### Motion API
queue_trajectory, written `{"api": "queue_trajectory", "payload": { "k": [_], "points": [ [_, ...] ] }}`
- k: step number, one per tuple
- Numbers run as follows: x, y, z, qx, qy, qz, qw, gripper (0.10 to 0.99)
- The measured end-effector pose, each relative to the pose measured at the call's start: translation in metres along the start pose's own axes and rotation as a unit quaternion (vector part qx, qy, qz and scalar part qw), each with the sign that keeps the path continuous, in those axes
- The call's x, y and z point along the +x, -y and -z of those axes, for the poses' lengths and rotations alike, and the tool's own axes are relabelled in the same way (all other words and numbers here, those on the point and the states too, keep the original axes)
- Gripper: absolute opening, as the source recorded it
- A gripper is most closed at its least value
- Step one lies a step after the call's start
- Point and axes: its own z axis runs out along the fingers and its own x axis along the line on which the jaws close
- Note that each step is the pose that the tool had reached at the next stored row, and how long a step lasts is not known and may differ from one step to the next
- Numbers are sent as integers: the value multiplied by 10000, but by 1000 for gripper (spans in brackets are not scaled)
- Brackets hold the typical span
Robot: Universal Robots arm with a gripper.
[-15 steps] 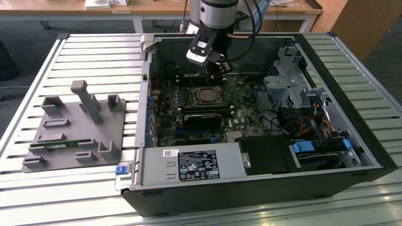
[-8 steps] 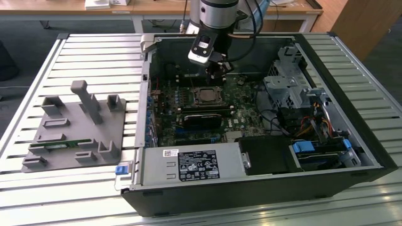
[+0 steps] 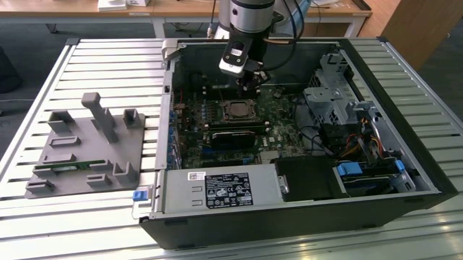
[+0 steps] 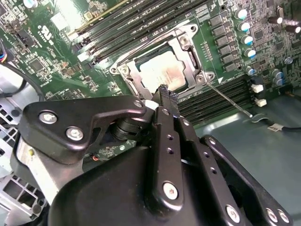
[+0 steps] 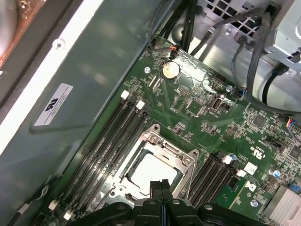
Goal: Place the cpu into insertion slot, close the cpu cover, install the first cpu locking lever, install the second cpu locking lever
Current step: 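Install the first cpu locking lever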
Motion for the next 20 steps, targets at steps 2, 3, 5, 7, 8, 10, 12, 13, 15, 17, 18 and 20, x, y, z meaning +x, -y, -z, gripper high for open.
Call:
{"api": "queue_trajectory", "payload": {
  "k": [2,3,5,7,8,10,12,13,15,17,18,20],
  "points": [
    [0,0,0,0,-2,56,10000,106],
    [0,0,0,0,-2,84,10000,106],
    [0,0,0,1,-4,149,9999,106],
    [0,0,0,1,-6,212,9998,106],
    [0,0,0,1,-7,245,9997,106],
    [0,0,0,2,-9,315,9995,106],
    [0,0,0,2,-11,394,9992,106],
    [0,0,0,2,-12,439,9990,106],
    [0,0,0,2,-15,554,9985,106],
    [0,0,0,3,-20,722,9974,106],
    [0,0,0,4,-22,821,9966,106],
    [0,0,0,5,-28,999,9950,106]
  ]
}}
